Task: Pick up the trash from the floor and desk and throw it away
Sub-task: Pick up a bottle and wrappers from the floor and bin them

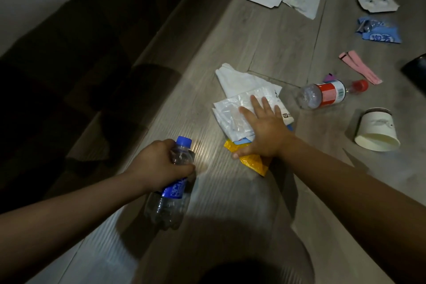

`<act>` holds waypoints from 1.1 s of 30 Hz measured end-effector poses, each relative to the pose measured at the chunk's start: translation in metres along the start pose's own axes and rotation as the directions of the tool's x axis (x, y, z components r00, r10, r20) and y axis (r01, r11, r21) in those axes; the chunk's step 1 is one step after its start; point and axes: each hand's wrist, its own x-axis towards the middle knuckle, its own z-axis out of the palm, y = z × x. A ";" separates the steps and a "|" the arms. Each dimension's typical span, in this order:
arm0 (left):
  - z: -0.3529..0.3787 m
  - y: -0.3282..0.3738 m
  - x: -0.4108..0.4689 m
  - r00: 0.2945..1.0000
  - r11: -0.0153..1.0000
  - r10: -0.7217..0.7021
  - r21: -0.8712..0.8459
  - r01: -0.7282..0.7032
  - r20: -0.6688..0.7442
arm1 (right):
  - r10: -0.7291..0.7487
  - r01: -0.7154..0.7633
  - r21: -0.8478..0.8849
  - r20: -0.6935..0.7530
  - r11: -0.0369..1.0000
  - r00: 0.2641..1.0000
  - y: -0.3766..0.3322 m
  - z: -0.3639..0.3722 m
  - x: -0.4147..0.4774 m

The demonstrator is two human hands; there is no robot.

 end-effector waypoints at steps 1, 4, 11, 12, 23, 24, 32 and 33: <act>0.000 0.000 0.001 1.000 1.000 0.003 0.000 -0.003 0.001 | 0.006 -0.006 -0.003 0.038 1.000 0.999 0.000 0.000 0.001; -0.001 0.000 0.002 1.000 1.000 -0.004 0.000 0.004 0.007 | -0.001 0.005 -0.048 0.082 0.999 0.997 0.001 -0.004 0.002; -0.002 0.004 0.004 1.000 1.000 -0.015 -0.016 0.016 0.020 | -0.005 0.009 -0.087 0.050 0.996 0.999 0.005 -0.019 0.009; -0.003 0.005 0.004 1.000 1.000 -0.015 -0.017 0.015 0.023 | -0.013 0.016 -0.106 0.033 0.994 0.999 0.006 -0.021 0.009; -0.009 0.018 0.004 0.999 0.998 -0.052 -0.020 0.052 0.006 | -0.050 0.046 -0.098 -0.038 0.994 0.998 -0.012 -0.036 0.007; -0.010 0.019 0.003 0.998 0.998 -0.058 -0.026 0.058 0.006 | -0.063 0.060 -0.087 -0.039 0.994 0.997 -0.013 -0.036 0.007; -0.017 0.025 -0.008 0.999 0.997 -0.052 -0.052 0.052 0.002 | 0.004 0.028 0.183 -0.172 0.983 0.985 -0.006 -0.042 0.004; -0.018 0.025 -0.010 0.999 0.997 -0.048 -0.053 0.047 -0.005 | 0.005 0.031 0.201 -0.179 0.979 0.984 -0.006 -0.041 0.003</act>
